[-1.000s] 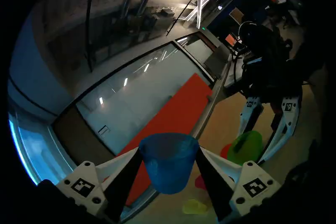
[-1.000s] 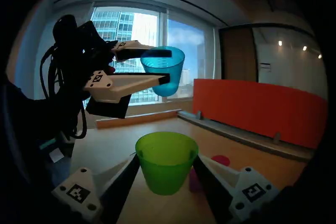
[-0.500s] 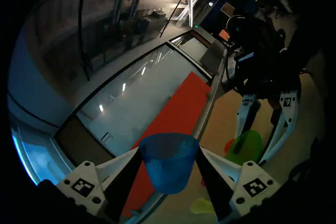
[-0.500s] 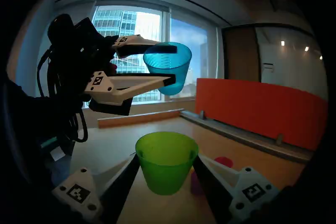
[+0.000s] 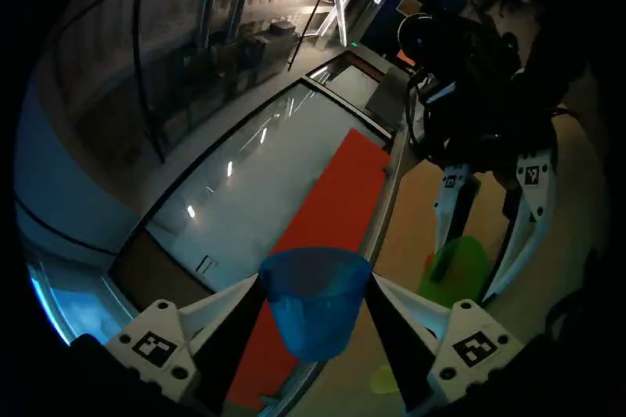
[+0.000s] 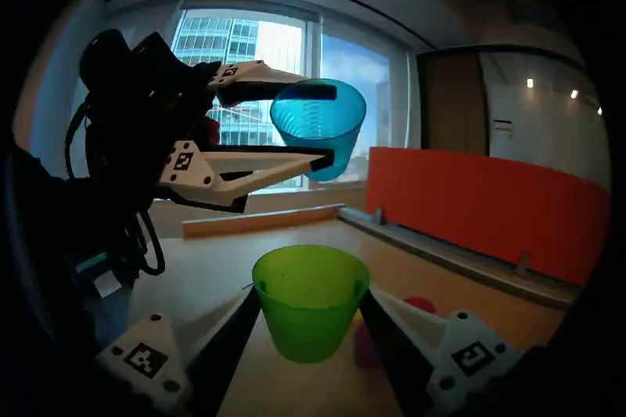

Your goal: Pour water

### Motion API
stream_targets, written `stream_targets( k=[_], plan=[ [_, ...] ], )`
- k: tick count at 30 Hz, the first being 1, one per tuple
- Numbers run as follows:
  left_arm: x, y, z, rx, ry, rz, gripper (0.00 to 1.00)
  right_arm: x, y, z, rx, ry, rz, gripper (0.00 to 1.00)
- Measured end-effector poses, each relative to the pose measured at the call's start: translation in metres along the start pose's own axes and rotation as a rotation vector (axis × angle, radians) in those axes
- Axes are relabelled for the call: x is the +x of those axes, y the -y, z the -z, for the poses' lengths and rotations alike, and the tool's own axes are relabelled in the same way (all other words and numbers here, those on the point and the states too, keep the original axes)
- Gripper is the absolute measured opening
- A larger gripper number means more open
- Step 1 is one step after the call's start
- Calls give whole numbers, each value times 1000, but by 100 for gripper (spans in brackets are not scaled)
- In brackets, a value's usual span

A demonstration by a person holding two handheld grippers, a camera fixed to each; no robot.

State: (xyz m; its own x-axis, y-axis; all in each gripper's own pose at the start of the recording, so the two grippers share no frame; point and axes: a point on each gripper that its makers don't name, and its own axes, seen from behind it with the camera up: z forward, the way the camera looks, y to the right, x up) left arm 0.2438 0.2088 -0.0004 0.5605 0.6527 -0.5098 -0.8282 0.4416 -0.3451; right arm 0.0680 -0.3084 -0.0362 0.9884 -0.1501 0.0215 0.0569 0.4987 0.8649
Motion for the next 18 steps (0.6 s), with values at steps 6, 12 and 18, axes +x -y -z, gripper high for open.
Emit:
stream_targets(
  k=[6, 12, 18],
  plan=[
    [2, -2, 0, 2, -2, -39, 86, 2, 0, -1, 1, 1, 5, 89],
    [7, -2, 1, 8, -8, -81, 86, 4, 1, -1, 2, -1, 10, 89],
    [10, -1, -1, 14, -6, -113, 86, 5, 2, 0, 3, -2, 11, 89]
  ],
)
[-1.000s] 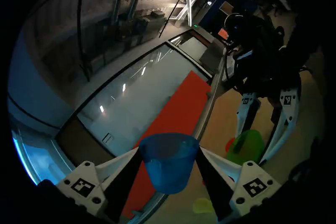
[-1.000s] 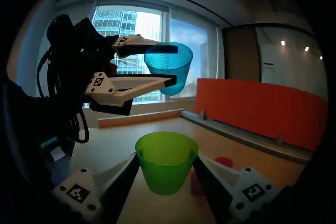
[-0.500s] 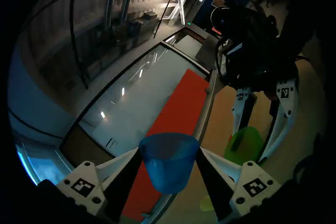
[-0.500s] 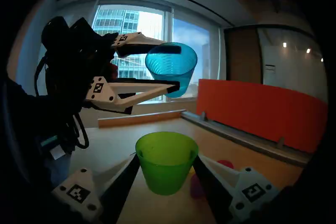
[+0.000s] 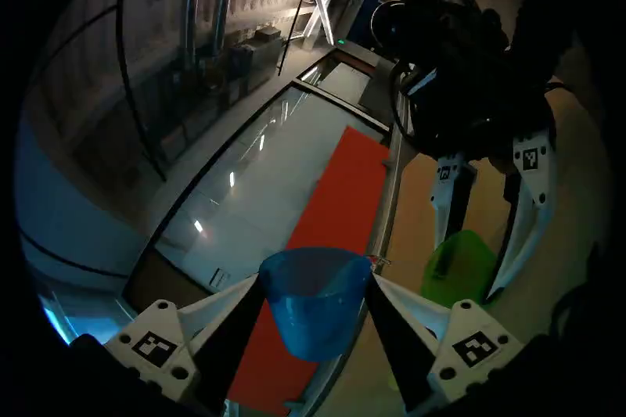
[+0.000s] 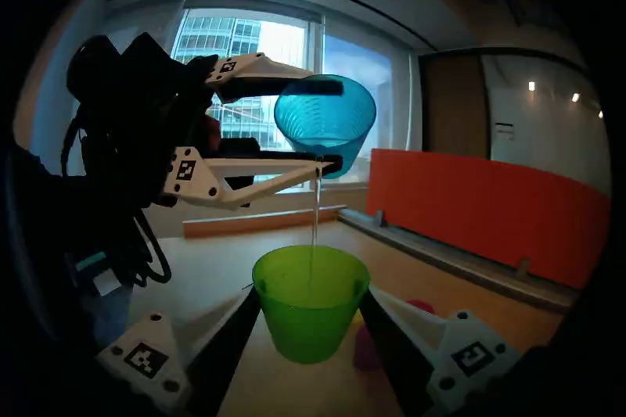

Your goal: Pour water

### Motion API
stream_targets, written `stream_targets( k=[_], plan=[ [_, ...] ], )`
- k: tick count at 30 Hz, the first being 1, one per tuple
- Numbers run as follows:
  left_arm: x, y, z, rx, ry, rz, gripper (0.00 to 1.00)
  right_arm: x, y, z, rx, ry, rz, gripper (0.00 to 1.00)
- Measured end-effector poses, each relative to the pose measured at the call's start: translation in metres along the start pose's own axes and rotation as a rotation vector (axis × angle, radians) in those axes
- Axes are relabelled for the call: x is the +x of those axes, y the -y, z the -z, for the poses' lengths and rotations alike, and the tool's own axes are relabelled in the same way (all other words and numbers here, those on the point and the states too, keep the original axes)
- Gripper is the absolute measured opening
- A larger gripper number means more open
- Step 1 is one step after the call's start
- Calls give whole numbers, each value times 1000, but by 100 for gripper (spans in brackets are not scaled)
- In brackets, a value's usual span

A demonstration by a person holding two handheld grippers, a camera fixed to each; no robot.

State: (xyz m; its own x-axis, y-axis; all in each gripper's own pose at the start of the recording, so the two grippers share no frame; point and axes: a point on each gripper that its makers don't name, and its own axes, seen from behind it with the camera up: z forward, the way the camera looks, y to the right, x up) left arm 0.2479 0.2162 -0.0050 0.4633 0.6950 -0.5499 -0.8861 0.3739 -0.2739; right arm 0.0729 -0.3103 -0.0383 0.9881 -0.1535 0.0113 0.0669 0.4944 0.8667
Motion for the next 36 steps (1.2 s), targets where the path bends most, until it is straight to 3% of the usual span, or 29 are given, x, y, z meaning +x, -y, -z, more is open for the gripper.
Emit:
stream_targets(
  k=[36],
  plan=[
    [13, 2, 3, 29, -6, -130, 86, -1, -5, 6, -12, -5, 12, 89]
  ],
)
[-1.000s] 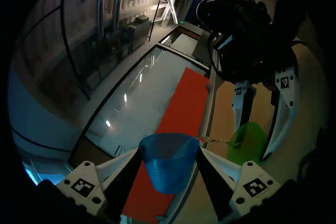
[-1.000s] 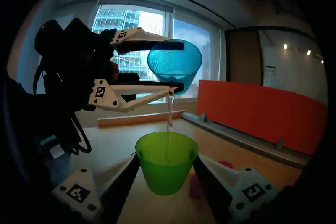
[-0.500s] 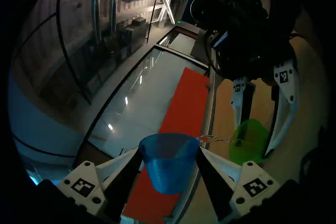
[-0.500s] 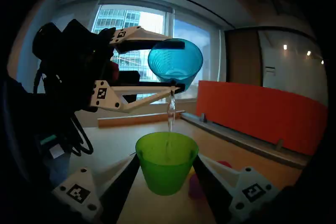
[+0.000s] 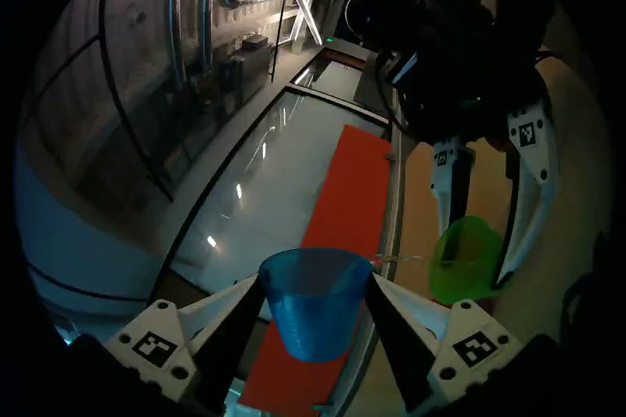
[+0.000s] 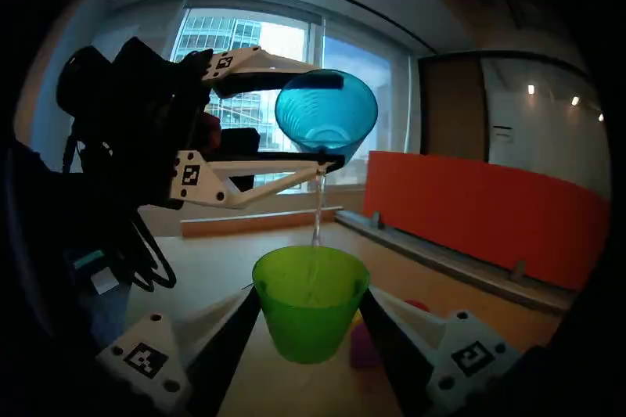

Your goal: Pour water

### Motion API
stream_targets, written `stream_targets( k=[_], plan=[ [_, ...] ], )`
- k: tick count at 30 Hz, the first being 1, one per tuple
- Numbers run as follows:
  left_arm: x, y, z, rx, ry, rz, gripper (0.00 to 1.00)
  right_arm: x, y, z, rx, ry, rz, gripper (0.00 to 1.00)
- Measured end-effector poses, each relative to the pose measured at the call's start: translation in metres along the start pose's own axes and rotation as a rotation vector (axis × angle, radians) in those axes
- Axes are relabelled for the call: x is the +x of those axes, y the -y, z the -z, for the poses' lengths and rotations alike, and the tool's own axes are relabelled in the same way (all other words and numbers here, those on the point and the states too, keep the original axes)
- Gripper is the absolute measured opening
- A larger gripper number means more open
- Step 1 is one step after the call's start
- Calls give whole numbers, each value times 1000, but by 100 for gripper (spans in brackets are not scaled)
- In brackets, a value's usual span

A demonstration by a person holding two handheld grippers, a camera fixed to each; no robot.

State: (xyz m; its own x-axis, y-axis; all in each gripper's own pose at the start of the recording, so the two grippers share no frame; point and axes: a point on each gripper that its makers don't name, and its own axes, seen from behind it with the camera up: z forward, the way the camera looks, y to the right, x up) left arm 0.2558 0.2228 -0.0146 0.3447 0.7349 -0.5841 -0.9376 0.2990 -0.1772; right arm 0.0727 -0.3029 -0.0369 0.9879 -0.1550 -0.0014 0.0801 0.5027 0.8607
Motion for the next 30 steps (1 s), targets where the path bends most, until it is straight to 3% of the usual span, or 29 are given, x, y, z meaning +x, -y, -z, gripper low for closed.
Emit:
stream_targets(
  k=[30],
  plan=[
    [7, 2, 1, 16, -13, -110, 86, 3, 1, 2, -2, -4, 9, 89]
  ],
)
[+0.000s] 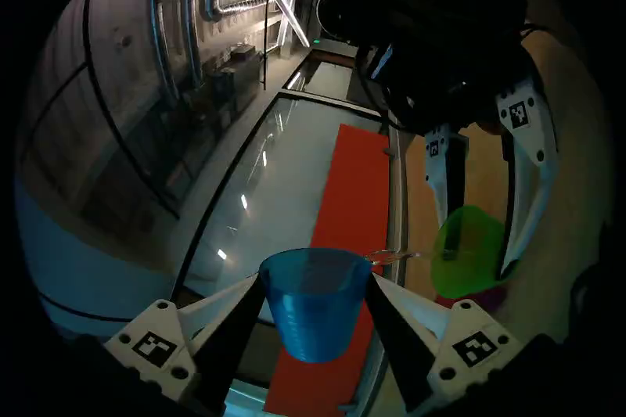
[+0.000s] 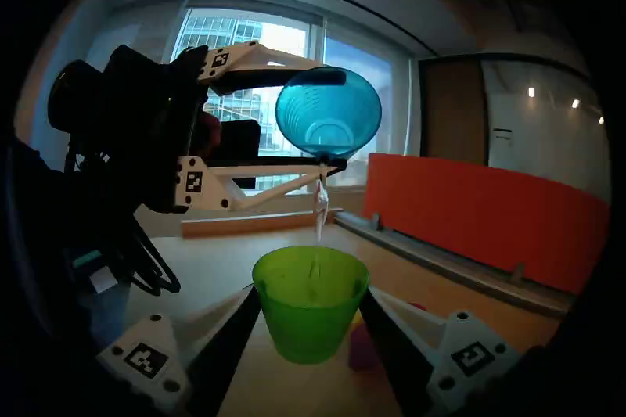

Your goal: Pour water

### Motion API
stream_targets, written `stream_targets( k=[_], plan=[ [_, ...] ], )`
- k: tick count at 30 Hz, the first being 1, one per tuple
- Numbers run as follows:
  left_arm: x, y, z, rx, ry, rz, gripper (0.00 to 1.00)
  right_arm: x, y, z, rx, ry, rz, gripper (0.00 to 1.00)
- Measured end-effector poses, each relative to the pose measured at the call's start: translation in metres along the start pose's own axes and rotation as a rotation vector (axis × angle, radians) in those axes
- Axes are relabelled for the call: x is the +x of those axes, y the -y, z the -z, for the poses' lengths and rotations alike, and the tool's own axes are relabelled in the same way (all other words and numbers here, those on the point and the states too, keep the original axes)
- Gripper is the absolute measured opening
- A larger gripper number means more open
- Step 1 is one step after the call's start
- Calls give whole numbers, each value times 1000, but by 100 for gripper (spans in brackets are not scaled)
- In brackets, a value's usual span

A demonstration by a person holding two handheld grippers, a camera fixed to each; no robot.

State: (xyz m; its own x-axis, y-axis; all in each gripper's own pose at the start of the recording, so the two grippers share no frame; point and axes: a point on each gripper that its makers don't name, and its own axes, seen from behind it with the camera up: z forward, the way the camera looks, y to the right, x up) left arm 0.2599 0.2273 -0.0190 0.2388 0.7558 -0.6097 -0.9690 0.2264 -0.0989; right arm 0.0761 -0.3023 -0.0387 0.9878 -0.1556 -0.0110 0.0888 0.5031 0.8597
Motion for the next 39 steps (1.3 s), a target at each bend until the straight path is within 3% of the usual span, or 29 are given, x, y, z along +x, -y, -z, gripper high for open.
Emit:
stream_targets(
  k=[30, 39],
  plan=[
    [7, 2, -6, 5, -7, -142, 86, 0, -3, 2, -8, -7, 5, 89],
    [9, 0, -5, 10, -13, -207, 86, -1, -4, 1, -11, -8, 3, 89]
  ],
)
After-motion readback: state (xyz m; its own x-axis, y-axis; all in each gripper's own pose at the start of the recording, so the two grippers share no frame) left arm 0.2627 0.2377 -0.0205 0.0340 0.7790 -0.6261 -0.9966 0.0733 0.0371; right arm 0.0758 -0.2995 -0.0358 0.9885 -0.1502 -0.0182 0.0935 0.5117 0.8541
